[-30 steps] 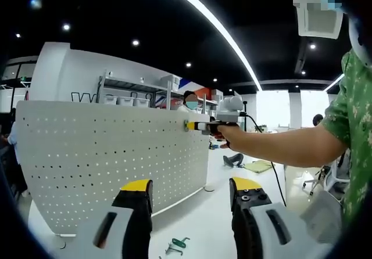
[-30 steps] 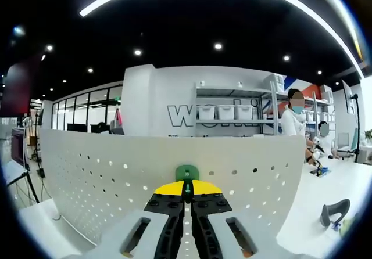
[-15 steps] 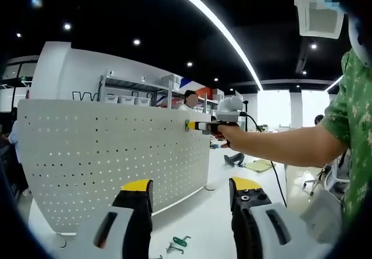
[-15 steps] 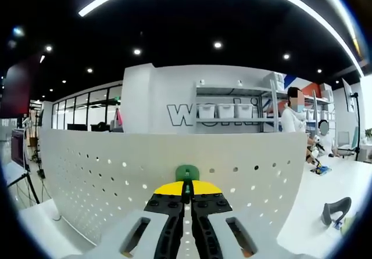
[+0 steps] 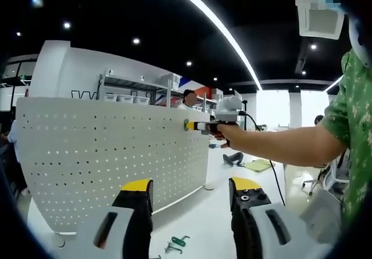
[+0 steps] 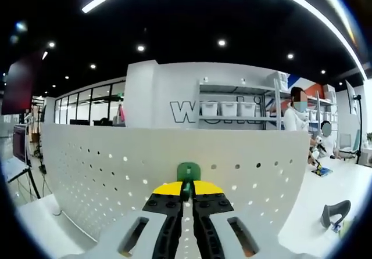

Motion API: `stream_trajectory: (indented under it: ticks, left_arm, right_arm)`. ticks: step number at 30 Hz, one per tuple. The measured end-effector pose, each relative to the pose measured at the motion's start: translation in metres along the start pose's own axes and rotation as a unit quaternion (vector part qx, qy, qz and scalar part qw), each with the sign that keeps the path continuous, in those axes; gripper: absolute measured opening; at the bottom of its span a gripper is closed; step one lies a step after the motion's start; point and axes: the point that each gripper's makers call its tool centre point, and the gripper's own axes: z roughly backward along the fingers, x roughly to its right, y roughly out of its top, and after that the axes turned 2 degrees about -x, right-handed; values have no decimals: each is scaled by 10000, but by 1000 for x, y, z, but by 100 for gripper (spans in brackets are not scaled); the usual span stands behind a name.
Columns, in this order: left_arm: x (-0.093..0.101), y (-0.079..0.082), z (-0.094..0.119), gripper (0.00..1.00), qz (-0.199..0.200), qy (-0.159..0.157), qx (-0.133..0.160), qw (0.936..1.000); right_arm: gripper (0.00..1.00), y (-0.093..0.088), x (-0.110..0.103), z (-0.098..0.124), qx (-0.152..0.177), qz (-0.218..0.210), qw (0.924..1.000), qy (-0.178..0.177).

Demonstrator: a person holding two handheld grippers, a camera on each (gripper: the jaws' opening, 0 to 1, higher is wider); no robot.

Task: Insert the hook assembly into the mounting plate slot until the hook locks in place.

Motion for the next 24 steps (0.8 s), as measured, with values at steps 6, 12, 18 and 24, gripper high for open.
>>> stream_trajectory:
  ticks: [6, 12, 18, 24]
  left_arm:
    - [-1, 1, 1, 54, 4, 17, 16, 10000]
    - [-1, 0, 2, 54, 13, 25, 11, 10000]
    - [-2, -2, 2, 55, 39, 34, -3, 10000]
    - [-2, -2, 1, 55, 46, 28, -17, 10000]
  right_arm:
    - [8, -7, -2, 0, -89, -1, 10000, 28]
    - [12, -12, -4, 0, -129, -21, 9999, 45]
    - [21, -15, -5, 3, -80, -107, 9999, 67]
    - [30, -18, -4, 8, -58, -152, 9999, 59]
